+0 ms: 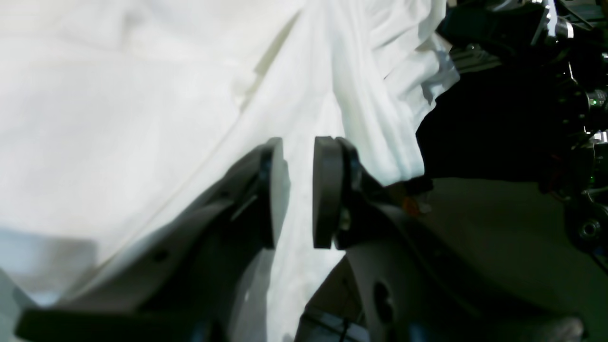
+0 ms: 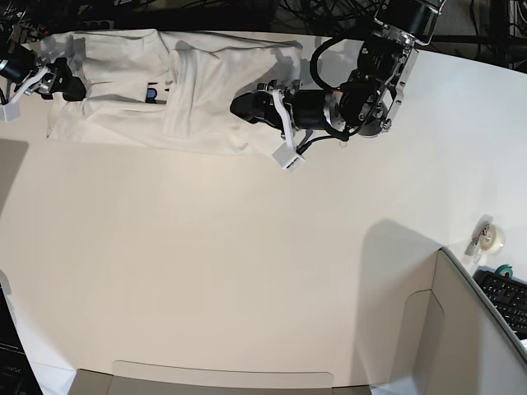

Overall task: Layout the t-shirt on the table in an organized manner, then fold the t-shirt properly
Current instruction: 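Hold the folded end with the left gripper while the right gripper grasps the other end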

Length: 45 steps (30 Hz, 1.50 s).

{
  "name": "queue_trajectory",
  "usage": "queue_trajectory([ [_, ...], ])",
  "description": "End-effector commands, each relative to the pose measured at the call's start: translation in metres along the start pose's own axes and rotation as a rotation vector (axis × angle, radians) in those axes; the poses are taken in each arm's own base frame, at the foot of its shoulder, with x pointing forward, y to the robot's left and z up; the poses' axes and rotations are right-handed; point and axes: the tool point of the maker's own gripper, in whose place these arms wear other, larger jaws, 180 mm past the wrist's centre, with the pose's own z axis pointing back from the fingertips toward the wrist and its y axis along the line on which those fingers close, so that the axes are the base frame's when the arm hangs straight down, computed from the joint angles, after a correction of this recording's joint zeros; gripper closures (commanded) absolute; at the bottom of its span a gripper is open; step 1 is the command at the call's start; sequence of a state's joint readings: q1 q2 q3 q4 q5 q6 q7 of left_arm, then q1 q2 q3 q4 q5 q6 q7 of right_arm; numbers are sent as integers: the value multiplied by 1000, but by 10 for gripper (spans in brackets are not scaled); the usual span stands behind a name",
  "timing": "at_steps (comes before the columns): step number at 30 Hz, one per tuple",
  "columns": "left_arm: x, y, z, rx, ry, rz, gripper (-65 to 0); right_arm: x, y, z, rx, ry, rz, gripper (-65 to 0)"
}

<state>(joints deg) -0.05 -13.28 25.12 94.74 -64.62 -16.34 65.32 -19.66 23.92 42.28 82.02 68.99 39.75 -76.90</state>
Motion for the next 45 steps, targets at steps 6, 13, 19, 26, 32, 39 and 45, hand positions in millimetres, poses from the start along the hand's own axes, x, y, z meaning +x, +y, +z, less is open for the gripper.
queue_trajectory([
  [6, 14, -8, 2, -23, -37, -30, -114, -23, -6, 0, -30, 96, -3, -523],
  [13, 9, -8, 2, -25, -33, -20, -114, -36, -10, -7, -16, 105, -66, -523],
  [19, 9, -9, 2, -27, -33, -20, -114, -54, -12, -15, 4, 120, -146, -522],
  [26, 9, -9, 1, -28, -34, -20, -114, -60, -11, -18, 8, 125, -158, -522],
  [32, 9, -9, 1, -28, -34, -20, -114, -60, -10, -19, 10, 123, -159, -400],
  [39, 9, -8, 2, -25, -32, -20, -112, -64, -6, -23, 21, 122, -173, -104],
  [45, 8, -7, 8, -12, -23, -36, -89, -63, -6, -22, 19, 117, -170, -55],
])
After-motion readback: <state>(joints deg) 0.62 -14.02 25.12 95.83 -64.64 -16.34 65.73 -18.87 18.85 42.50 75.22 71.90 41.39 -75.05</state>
